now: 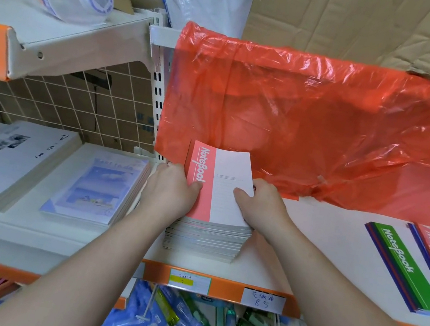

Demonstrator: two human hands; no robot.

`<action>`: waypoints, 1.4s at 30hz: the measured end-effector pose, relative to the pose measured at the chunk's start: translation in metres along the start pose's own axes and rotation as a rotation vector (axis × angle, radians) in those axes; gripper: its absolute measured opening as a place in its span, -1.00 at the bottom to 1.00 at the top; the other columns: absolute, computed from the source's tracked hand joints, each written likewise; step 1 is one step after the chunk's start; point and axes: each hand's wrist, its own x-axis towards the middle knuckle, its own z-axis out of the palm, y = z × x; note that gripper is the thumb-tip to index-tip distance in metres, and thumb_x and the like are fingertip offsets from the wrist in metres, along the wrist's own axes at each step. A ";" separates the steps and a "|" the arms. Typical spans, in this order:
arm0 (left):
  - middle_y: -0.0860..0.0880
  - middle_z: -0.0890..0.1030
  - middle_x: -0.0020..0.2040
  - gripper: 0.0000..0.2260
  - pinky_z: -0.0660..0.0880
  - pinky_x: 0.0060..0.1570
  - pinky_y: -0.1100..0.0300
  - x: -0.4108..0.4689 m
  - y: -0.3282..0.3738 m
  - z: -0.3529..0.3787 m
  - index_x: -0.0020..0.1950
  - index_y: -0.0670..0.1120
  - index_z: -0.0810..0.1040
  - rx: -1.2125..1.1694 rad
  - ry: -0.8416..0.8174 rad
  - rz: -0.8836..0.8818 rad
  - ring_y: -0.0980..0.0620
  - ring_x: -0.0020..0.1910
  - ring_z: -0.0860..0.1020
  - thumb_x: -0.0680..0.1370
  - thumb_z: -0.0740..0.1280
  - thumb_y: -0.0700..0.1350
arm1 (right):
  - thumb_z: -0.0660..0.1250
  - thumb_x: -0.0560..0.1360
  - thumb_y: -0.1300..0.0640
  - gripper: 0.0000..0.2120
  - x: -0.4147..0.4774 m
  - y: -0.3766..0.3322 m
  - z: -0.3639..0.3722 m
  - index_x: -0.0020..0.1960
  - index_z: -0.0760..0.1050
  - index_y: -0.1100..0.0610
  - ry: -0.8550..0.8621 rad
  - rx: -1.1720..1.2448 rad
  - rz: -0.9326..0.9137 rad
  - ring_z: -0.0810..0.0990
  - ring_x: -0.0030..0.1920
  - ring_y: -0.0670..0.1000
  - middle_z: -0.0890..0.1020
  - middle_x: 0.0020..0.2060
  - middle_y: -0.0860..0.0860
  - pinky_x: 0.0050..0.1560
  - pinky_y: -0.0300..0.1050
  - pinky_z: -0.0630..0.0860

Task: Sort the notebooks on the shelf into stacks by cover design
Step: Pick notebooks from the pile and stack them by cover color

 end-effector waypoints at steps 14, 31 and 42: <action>-0.14 0.59 0.09 -0.55 0.49 -0.03 0.03 0.001 -0.004 0.002 0.20 -0.12 0.55 -0.030 -0.043 -0.024 -0.17 0.07 0.54 0.53 0.26 0.21 | 0.18 0.48 -0.17 -0.64 0.002 0.008 0.005 0.02 0.49 0.10 0.000 0.001 0.027 0.56 -0.08 0.08 0.51 0.09 0.09 -0.07 -0.05 0.49; -0.25 0.56 0.16 -0.59 0.43 0.20 -0.07 -0.037 0.133 0.021 0.19 -0.23 0.51 0.110 0.091 0.580 -0.27 0.16 0.49 0.54 0.20 0.06 | 0.10 0.62 -0.07 -0.60 -0.015 0.089 -0.076 0.31 0.40 0.17 -0.023 -0.230 -0.144 0.42 0.29 0.16 0.50 0.26 0.12 0.26 0.07 0.38; -0.17 0.49 0.23 -0.62 0.31 0.34 -0.06 -0.093 0.269 0.168 0.19 -0.13 0.41 0.290 -0.331 0.773 -0.25 0.30 0.40 0.60 0.11 0.15 | 0.04 0.62 -0.14 -0.46 -0.053 0.249 -0.175 0.49 0.21 0.16 0.008 -0.573 0.087 0.15 0.50 0.17 0.25 0.49 0.13 0.49 0.07 0.11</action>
